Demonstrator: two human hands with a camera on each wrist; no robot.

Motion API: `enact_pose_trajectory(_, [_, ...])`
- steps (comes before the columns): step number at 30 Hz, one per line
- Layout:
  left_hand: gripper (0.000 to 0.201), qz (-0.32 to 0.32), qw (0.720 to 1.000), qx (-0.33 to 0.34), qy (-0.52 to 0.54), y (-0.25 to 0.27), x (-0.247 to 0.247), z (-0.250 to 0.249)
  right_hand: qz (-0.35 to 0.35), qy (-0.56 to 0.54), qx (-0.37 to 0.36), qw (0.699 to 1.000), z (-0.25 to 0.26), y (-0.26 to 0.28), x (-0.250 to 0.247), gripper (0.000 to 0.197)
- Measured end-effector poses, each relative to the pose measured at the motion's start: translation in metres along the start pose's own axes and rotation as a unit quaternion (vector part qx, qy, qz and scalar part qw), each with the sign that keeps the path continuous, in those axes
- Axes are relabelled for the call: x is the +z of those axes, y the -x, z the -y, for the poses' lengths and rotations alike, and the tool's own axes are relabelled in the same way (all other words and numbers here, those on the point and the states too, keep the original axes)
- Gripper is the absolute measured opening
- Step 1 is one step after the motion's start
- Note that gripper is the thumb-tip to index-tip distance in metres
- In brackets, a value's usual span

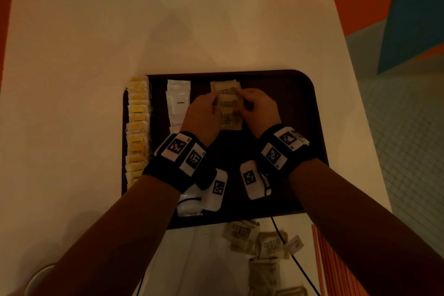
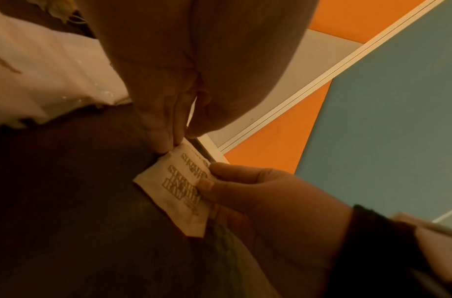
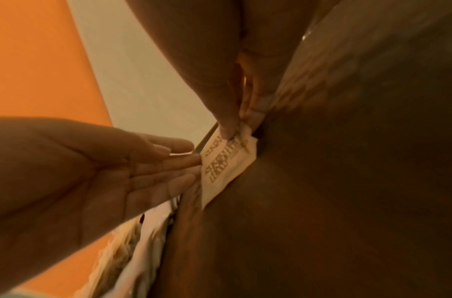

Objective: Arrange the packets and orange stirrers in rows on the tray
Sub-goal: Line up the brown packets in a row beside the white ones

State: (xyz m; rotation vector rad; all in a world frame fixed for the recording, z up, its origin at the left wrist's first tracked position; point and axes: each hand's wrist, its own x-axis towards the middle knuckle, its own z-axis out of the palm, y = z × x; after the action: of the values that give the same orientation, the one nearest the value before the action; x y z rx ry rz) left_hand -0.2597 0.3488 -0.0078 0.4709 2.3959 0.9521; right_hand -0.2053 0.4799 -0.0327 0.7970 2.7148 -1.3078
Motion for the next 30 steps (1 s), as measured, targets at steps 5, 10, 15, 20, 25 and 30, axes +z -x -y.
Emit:
enact_pose_trajectory(5, [0.042, -0.002, 1.0, -0.005, 0.006, 0.01, 0.002, 0.006, 0.013, 0.016, -0.012, 1.0, -0.002, 0.008, 0.001, 0.045])
enact_pose_trajectory(10, [0.041, 0.002, 1.0, -0.012, 0.019, 0.014, 0.003, 0.012, 0.028, 0.013, 0.005, 1.0, 0.0, 0.015, -0.003, 0.042])
enact_pose_trajectory(15, [0.039, -0.004, 0.998, -0.019, 0.063, 0.014, 0.003, 0.017, 0.041, 0.005, 0.028, 0.999, 0.002, 0.02, -0.005, 0.044])
enact_pose_trajectory(20, [0.039, -0.016, 0.988, -0.026, 0.15, 0.009, 0.006, 0.016, 0.024, -0.059, 0.021, 0.998, 0.008, 0.019, 0.0, 0.048])
enact_pose_trajectory(25, [0.036, -0.032, 0.985, -0.012, 0.171, 0.007, 0.005, 0.017, 0.012, -0.051, 0.025, 0.998, 0.008, 0.015, 0.004, 0.048])
enact_pose_trajectory(30, [0.033, -0.044, 0.982, -0.009, 0.182, 0.011, 0.007, 0.016, 0.012, -0.017, 0.026, 0.999, 0.005, 0.022, 0.002, 0.041])
